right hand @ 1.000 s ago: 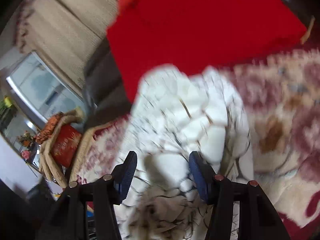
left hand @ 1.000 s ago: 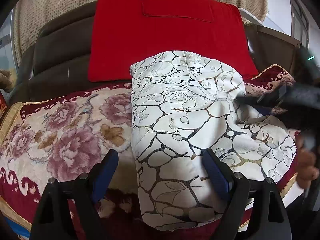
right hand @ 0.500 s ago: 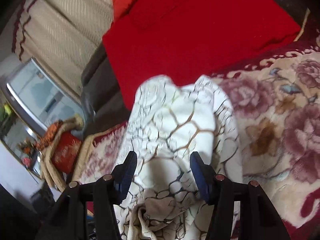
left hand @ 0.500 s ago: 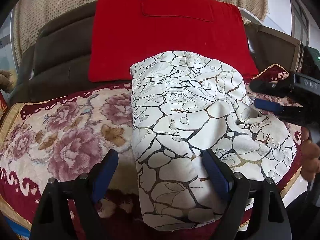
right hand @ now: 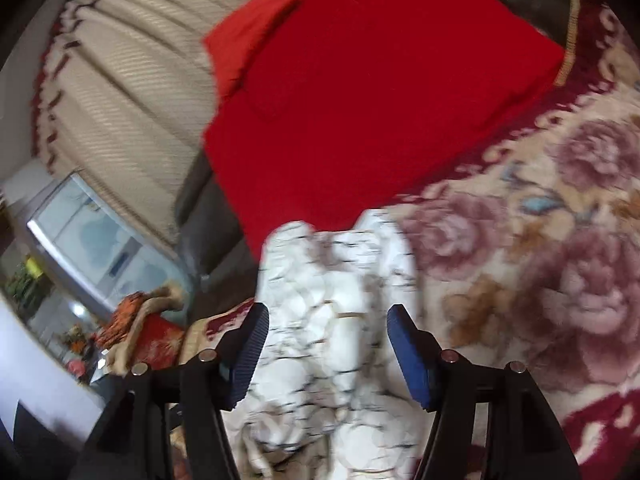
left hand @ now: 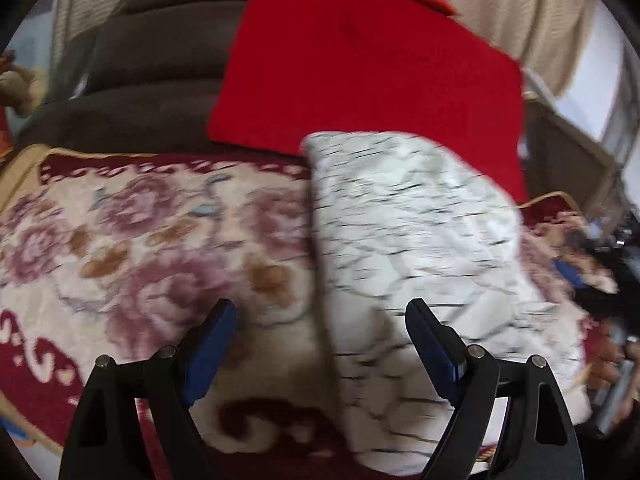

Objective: Fold large clothes

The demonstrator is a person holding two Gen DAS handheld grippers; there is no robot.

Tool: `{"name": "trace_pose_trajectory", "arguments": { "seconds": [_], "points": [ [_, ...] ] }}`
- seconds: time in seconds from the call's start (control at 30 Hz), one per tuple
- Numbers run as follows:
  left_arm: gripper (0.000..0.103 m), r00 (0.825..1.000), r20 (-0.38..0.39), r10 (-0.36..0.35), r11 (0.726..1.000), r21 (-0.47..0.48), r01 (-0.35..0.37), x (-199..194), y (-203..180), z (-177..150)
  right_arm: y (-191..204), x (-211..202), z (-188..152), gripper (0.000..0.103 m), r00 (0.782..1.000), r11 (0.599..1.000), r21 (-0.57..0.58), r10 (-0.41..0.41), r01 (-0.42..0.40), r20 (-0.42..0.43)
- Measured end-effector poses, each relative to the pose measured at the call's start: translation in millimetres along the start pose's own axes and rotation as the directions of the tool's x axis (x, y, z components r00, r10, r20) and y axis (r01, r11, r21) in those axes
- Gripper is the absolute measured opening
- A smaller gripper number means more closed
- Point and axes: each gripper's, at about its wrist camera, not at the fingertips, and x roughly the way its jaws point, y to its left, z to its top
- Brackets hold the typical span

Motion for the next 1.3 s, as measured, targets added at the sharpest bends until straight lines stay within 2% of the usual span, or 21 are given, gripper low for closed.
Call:
{"name": "trace_pose_trajectory", "arguments": {
  "seconds": [0.1,0.17,0.23,0.3,0.4,0.53,0.63,0.7,0.73,0.83,0.97,1.0,1.03,1.07,1.1,1.13,1.17,1.23,1.3],
  "points": [
    [0.087,0.998,-0.046,0.030,0.999,0.027,-0.029,13.4,-3.6,-6.3,19.0,10.0,-9.3,0.066,0.993,0.993,-0.047,0.103,-0.106,-0.062],
    [0.087,0.997,-0.013,0.074,0.994,0.078,-0.072,13.8,-15.1,-13.0,31.1,26.2,-20.5,0.066,0.982,0.987,-0.085,0.121,-0.134,-0.146],
    [0.087,0.993,0.021,0.113,0.984,0.138,-0.115,11.9,-25.1,-15.7,31.6,53.3,-35.1,0.066,0.956,0.990,-0.067,0.102,-0.125,-0.274],
    [0.087,0.992,0.025,0.121,0.978,0.168,-0.124,11.3,-28.6,-15.1,26.0,71.4,-42.9,0.066,0.942,0.996,-0.071,0.034,-0.061,-0.335],
    [0.087,0.996,0.001,0.092,0.982,0.168,-0.091,9.9,-22.4,-7.1,26.3,63.5,-34.8,0.066,0.948,0.994,-0.058,0.067,-0.089,-0.312],
    [0.087,1.000,0.002,0.000,0.997,0.079,-0.001,3.5,-5.6,2.3,13.2,38.9,-19.8,0.065,0.973,0.995,-0.006,0.098,-0.101,-0.209],
    [0.087,0.999,0.026,-0.034,0.998,0.057,0.033,-5.2,-5.5,5.3,20.7,12.3,-10.6,0.065,0.984,0.988,-0.058,0.137,-0.144,-0.111],
    [0.087,0.999,0.042,-0.031,0.997,0.073,0.028,-10.0,-10.1,5.7,28.3,3.5,-11.2,0.065,0.972,0.973,-0.074,0.208,-0.217,-0.111],
    [0.087,0.998,0.047,-0.038,0.996,0.081,0.034,-13.2,-13.2,4.8,32.8,0.6,-14.2,0.065,0.957,0.961,-0.072,0.258,-0.269,-0.134],
    [0.087,0.998,0.022,-0.062,0.992,0.113,0.059,-15.5,-21.7,-1.3,52.6,0.7,-27.6,0.065,0.933,0.939,-0.112,0.300,-0.325,-0.199],
    [0.087,0.999,0.003,0.053,0.978,0.202,-0.053,-7.9,-30.2,-12.0,77.0,2.7,-53.4,0.065,0.891,0.910,-0.142,0.333,-0.390,-0.310],
    [0.087,0.998,0.007,0.057,0.978,0.203,-0.057,-7.4,-28.3,-12.9,80.3,5.4,-61.5,0.065,0.899,0.921,-0.162,0.287,-0.354,-0.331],
    [0.087,0.999,0.007,0.048,0.980,0.193,-0.048,-7.0,-25.9,-13.4,78.5,10.7,-67.4,0.060,0.918,0.939,-0.190,0.213,-0.287,-0.334],
    [0.087,0.999,0.000,0.042,0.982,0.186,-0.041,-5.3,-24.2,-14.7,74.9,14.5,-74.1,0.048,0.930,0.953,-0.212,0.134,-0.216,-0.343],
    [0.087,0.999,-0.014,0.041,0.982,0.184,-0.037,-1.5,-23.7,-16.9,68.3,22.5,-79.5,0.035,0.930,0.964,-0.221,0.058,-0.146,-0.362],
    [0.088,0.999,-0.024,0.043,0.982,0.183,-0.038,1.5,-23.6,-19.0,57.8,33.2,-84.0,0.011,0.922,0.974,-0.217,-0.032,-0.057,-0.385],
    [0.088,0.998,-0.031,0.046,0.983,0.181,-0.040,4.4,-23.7,-20.4,48.6,39.5,-86.5,0.004,0.912,0.981,-0.196,-0.065,-0.017,-0.405],
    [0.088,0.999,-0.023,0.049,0.982,0.181,-0.044,5.5,-24.3,-21.4,33.2,45.4,-85.0,0.004,0.897,0.996,-0.088,-0.022,-0.018,-0.441],
    [0.088,0.999,-0.015,0.049,0.980,0.193,-0.045,4.3,-24.4,-20.1,34.6,44.3,-82.3,0.004,0.892,0.997,-0.082,-0.023,-0.015,-0.452]
  ]
}}
